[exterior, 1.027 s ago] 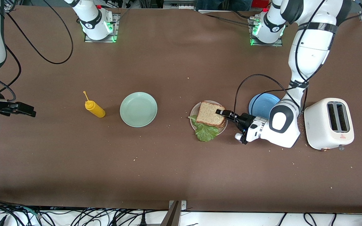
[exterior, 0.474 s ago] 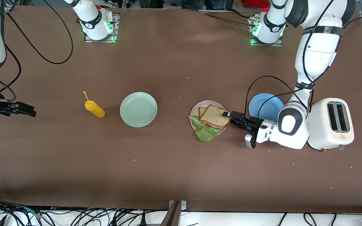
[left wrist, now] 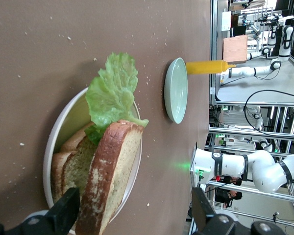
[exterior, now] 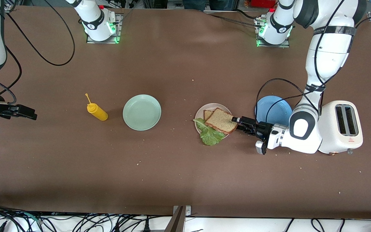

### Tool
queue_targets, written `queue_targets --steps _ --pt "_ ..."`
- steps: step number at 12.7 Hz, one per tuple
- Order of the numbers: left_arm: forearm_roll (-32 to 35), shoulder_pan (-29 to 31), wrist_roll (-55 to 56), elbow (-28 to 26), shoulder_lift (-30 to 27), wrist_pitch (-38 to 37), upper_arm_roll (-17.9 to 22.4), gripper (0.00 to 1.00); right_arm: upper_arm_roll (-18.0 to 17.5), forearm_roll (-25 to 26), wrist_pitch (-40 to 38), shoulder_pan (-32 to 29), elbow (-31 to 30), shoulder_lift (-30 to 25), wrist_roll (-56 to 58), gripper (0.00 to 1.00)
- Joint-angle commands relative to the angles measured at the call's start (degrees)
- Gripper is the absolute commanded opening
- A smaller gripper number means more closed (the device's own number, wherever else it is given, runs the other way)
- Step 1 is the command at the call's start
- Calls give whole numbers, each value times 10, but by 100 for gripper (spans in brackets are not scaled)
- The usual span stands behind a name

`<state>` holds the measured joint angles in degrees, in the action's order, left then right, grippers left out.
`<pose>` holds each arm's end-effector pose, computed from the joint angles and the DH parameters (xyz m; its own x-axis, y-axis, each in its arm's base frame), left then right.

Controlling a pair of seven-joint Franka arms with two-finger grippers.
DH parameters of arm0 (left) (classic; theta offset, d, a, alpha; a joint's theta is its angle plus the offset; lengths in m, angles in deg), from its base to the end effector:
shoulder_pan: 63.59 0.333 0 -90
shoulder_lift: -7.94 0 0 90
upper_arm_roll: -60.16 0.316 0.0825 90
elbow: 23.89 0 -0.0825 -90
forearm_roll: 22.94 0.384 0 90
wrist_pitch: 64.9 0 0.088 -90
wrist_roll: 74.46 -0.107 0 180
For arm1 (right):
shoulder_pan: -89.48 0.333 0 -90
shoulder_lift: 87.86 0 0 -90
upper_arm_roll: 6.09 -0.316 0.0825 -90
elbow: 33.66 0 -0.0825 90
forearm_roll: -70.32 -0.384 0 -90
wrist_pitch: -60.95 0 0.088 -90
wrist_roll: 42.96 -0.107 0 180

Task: Make sandwich in beige plate with both arms
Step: 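Lower the bread onto the lettuce and open the left gripper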

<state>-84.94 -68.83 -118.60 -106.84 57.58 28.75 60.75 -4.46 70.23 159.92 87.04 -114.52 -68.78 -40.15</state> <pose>0.6604 -0.1446 0.1759 0.9302 -0.3666 -0.0184 -0.1291 -0.3737 0.9185 0.6584 -0.0440 0.5112 0.9996 -0.0208 -0.0172 -0.0207 -0.9998 0.0069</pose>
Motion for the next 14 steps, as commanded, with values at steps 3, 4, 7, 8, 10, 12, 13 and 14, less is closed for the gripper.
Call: queue_targets --steps 3,4,7,8,10,12,13,14 --pt "-17 8 56 9 -24 21 4 100 -1 1 -5 -1 -7 -8 6 100" --pt "-17 9 58 9 -24 21 4 100 -1 1 -5 -1 -7 -8 6 100" --pt "-16 12 70 9 -29 25 14 100 -1 1 -5 -1 -7 -7 6 100" --pt "-14 11 89 9 -40 36 20 100 -1 1 -5 -1 -7 -7 6 100" --pt "-4 9 141 9 -63 40 48 100 -1 1 -5 -1 -7 -7 6 100" --pt "81 8 198 9 -100 40 65 100 -1 1 -5 -1 -7 -7 6 100" --pt "135 8 234 9 -117 41 68 100 -1 1 -5 -1 -7 -7 6 100" --pt "171 11 264 16 -128 42 68 100 -1 1 -5 -1 -7 -7 6 100"
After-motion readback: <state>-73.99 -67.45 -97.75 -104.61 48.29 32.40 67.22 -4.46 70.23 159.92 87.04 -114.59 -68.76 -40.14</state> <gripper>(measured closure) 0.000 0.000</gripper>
